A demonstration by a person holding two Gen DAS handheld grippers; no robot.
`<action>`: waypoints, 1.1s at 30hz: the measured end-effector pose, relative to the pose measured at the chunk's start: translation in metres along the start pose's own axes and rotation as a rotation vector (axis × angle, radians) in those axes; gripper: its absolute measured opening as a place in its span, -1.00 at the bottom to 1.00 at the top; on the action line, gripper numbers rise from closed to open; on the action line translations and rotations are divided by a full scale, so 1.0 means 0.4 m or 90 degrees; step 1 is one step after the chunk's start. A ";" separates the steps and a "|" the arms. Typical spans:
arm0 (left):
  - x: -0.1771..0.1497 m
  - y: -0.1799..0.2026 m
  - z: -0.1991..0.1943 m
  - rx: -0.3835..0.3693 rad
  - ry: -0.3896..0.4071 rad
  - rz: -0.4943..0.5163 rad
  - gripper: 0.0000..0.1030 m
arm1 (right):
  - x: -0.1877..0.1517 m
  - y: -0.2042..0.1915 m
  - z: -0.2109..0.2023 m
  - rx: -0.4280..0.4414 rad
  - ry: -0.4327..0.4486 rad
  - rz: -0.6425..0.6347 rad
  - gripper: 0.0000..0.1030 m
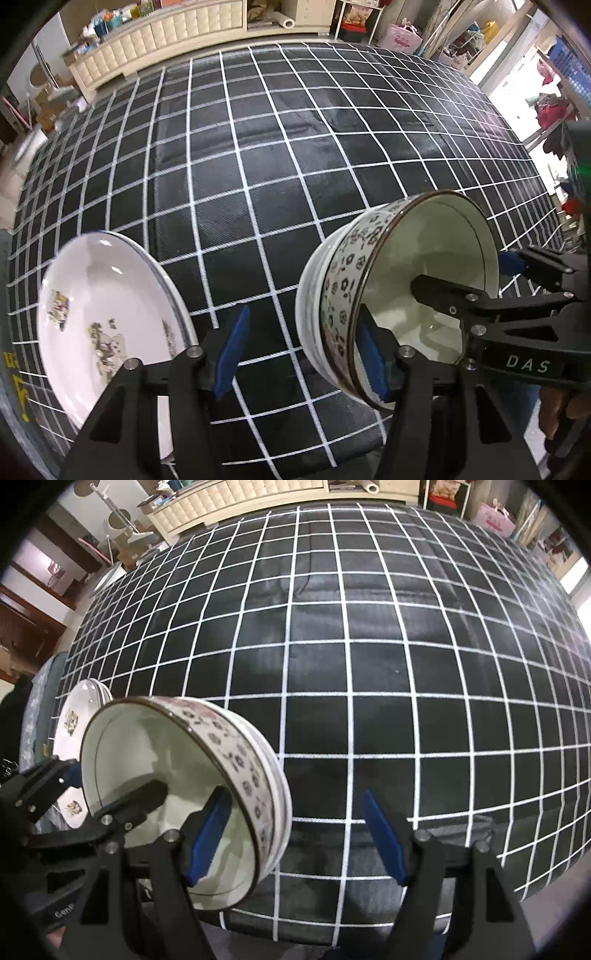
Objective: Organize plates and bowls
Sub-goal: 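Grip the rims of the nested bowls with the right tool and lift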
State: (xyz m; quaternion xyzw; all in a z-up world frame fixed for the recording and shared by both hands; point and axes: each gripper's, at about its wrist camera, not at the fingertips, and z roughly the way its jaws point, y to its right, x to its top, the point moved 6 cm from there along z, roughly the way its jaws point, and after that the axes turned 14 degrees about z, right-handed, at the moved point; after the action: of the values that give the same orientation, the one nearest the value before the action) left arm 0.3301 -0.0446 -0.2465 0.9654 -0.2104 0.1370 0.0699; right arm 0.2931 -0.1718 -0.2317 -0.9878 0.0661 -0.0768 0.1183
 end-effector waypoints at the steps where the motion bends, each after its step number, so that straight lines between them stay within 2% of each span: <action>1: -0.001 0.003 0.005 -0.021 -0.001 -0.005 -0.07 | -0.002 0.004 0.003 0.011 -0.005 0.008 0.47; 4: -0.003 0.012 0.014 -0.034 0.003 0.003 -0.16 | -0.004 0.007 0.006 0.045 -0.014 0.018 0.31; 6: -0.009 0.027 0.020 -0.038 0.007 0.017 -0.29 | -0.013 0.007 0.006 0.066 -0.026 0.014 0.08; 8: -0.008 0.041 0.026 -0.036 0.007 0.021 -0.29 | -0.019 0.007 0.005 0.079 -0.032 0.012 -0.12; 9: -0.009 0.044 0.027 -0.035 0.007 0.021 -0.29 | -0.021 0.002 0.006 0.088 -0.039 0.012 -0.16; 13: -0.006 0.051 0.028 -0.035 0.003 0.015 -0.30 | -0.031 -0.016 0.009 0.090 -0.044 0.017 -0.17; 17: 0.001 0.044 0.015 -0.028 -0.005 -0.012 -0.37 | -0.031 -0.028 0.005 0.065 -0.039 0.021 -0.21; 22: 0.004 0.051 -0.013 0.030 -0.004 0.030 -0.44 | -0.031 -0.036 0.006 0.052 -0.035 0.036 -0.27; 24: 0.003 0.046 -0.017 0.034 -0.007 0.029 -0.46 | -0.028 -0.050 0.008 0.044 -0.027 0.034 -0.30; 26: 0.005 0.043 -0.027 0.044 0.000 0.033 -0.63 | -0.023 -0.059 -0.001 0.031 -0.016 0.025 -0.39; 29: 0.009 0.032 -0.062 0.020 0.021 0.013 -0.61 | -0.015 -0.068 -0.001 0.021 -0.014 0.024 -0.45; 30: 0.010 0.034 -0.068 0.016 0.025 0.015 -0.56 | -0.010 -0.060 0.006 0.030 -0.016 0.047 -0.48; 31: 0.011 0.038 -0.068 0.040 0.023 0.033 -0.58 | -0.009 -0.060 0.011 0.035 -0.022 0.051 -0.49; 33: 0.010 0.036 -0.061 0.049 0.020 0.040 -0.59 | -0.010 -0.063 0.018 0.032 -0.020 0.042 -0.51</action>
State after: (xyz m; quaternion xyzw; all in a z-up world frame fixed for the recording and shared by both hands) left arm 0.3219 -0.0544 -0.2209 0.9580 -0.2343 0.1622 0.0314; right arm 0.2932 -0.1451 -0.2329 -0.9830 0.0946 -0.0590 0.1462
